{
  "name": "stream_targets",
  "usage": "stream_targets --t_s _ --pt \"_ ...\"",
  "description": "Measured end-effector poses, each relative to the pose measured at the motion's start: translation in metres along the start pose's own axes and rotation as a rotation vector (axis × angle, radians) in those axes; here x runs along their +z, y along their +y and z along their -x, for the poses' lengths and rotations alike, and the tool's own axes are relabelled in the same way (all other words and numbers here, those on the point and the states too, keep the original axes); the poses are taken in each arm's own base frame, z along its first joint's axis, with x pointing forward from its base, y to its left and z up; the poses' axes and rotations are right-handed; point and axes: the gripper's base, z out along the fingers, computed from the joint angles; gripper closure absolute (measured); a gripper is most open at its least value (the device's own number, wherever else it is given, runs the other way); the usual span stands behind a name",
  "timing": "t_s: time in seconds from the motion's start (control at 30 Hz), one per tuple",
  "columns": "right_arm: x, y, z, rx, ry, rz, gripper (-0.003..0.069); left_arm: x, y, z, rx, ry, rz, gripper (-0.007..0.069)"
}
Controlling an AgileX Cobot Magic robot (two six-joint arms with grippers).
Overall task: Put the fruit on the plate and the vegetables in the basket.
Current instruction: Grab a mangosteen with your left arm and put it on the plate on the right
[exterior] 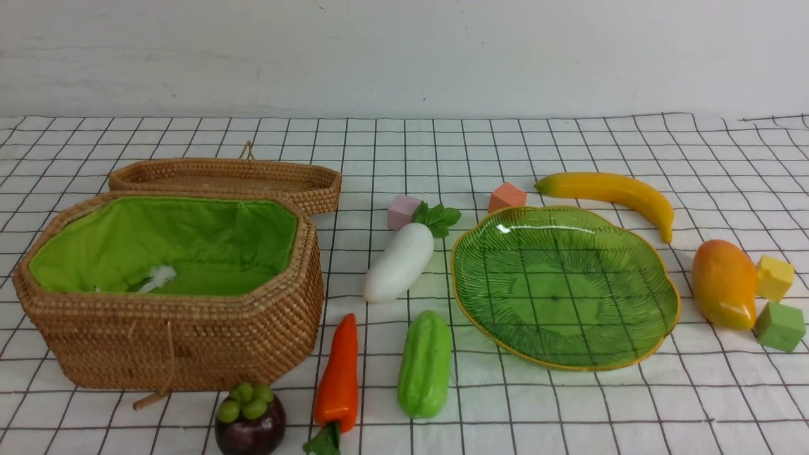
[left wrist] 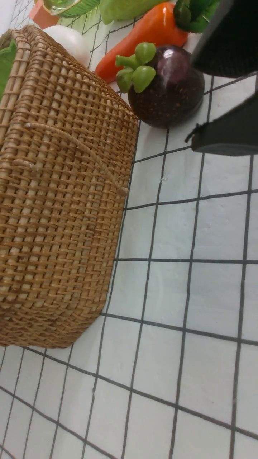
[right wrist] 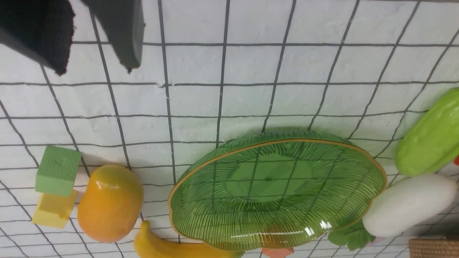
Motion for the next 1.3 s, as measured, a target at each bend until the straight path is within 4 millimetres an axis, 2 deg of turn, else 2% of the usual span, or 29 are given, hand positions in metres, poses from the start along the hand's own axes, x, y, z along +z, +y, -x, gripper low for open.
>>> stream_targets --t_s 0.23,0.63,0.73,0.97,1.07,1.2,1.27,1.3 --pt "0.0 0.0 0.0 0.0 0.0 0.0 0.0416 0.0 0.004 0.001 0.116 -0.004 0.04 0.0386" --pt "0.0 0.0 0.0 0.0 0.0 0.0 0.0416 0.0 0.003 0.003 0.125 -0.032 0.036 0.0386" --pt "0.0 0.0 0.0 0.0 0.0 0.0 0.0416 0.0 0.0 0.007 0.042 -0.077 0.002 0.0386" --pt "0.0 0.0 0.0 -0.009 0.0 -0.002 0.0416 -0.003 -0.009 0.021 -0.541 -0.205 -0.16 0.0386" --pt "0.0 -0.001 0.0 -0.052 -0.004 -0.012 0.0416 -0.005 -0.009 0.028 -0.671 -0.264 -0.2 0.0386" --pt "0.0 -0.002 0.001 -0.087 -0.012 -0.023 0.0416 -0.007 -0.01 0.032 -0.74 -0.286 -0.224 0.0426" --pt "0.0 -0.002 0.001 -0.086 -0.015 -0.024 0.0416 -0.01 -0.013 0.037 -0.73 -0.272 -0.233 0.0471" --pt "0.0 -0.001 0.002 -0.033 -0.024 -0.012 0.0416 -0.015 -0.018 0.046 -0.699 -0.267 -0.249 0.054"
